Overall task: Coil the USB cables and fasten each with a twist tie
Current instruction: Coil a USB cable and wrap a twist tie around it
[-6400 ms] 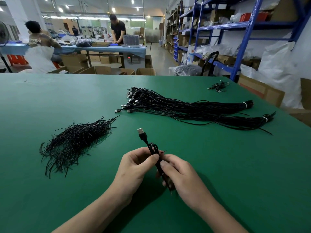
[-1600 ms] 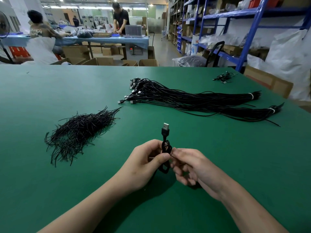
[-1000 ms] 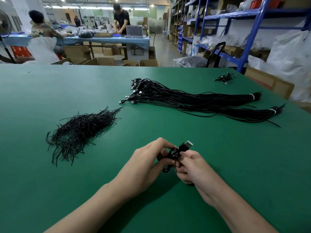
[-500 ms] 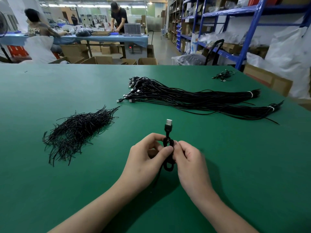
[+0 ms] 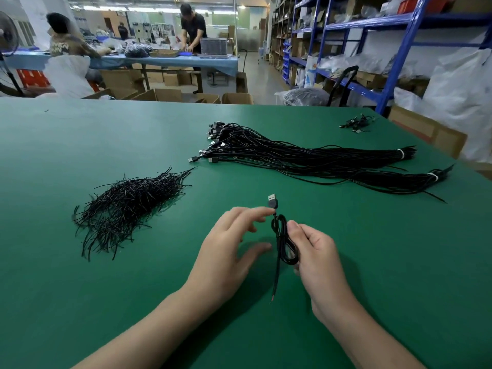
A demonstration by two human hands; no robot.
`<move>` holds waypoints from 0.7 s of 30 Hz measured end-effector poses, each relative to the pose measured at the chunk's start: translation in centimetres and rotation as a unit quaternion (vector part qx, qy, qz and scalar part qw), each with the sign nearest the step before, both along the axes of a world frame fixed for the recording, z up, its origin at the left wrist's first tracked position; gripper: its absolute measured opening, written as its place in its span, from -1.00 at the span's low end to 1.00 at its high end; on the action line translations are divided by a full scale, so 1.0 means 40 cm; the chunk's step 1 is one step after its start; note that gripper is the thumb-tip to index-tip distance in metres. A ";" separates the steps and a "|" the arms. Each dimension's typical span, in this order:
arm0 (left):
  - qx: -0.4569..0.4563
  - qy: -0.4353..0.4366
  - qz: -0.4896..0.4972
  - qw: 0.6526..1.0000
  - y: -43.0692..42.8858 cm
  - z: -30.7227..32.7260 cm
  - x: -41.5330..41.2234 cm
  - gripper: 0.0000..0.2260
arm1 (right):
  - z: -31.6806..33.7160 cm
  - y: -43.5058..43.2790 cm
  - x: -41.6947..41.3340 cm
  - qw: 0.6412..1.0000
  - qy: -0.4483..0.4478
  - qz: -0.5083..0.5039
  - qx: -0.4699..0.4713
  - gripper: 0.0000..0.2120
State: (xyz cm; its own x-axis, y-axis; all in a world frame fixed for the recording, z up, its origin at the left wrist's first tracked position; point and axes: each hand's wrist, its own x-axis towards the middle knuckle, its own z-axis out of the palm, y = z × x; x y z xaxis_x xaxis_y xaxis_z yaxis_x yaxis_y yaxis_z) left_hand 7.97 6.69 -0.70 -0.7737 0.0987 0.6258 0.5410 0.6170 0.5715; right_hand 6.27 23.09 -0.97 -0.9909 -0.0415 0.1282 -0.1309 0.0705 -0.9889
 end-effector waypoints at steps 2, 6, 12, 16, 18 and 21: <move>-0.085 0.075 0.006 0.993 -0.003 0.004 -0.006 -0.69 | 0.004 -0.010 0.009 0.998 -0.032 0.030 -0.044 -0.61; -0.067 0.085 -0.002 0.994 -0.003 0.007 -0.009 -0.84 | 0.014 -0.024 0.022 0.994 -0.046 0.062 -0.072 -0.58; 0.151 -0.134 -0.045 0.978 0.014 0.021 0.002 -0.80 | 0.024 -0.014 0.038 0.984 0.143 -0.021 0.106 -0.59; 0.297 -0.232 -0.124 0.918 0.028 0.026 0.003 -0.82 | 0.032 -0.018 0.044 0.965 0.216 -0.057 0.138 -0.57; 0.344 -0.253 -0.139 0.894 0.029 0.026 0.006 -0.86 | 0.033 -0.018 0.044 0.957 0.240 -0.062 0.148 -0.57; 0.368 -0.256 -0.156 0.880 0.025 0.020 0.011 -0.80 | 0.032 -0.015 0.042 0.954 0.250 -0.058 0.158 -0.60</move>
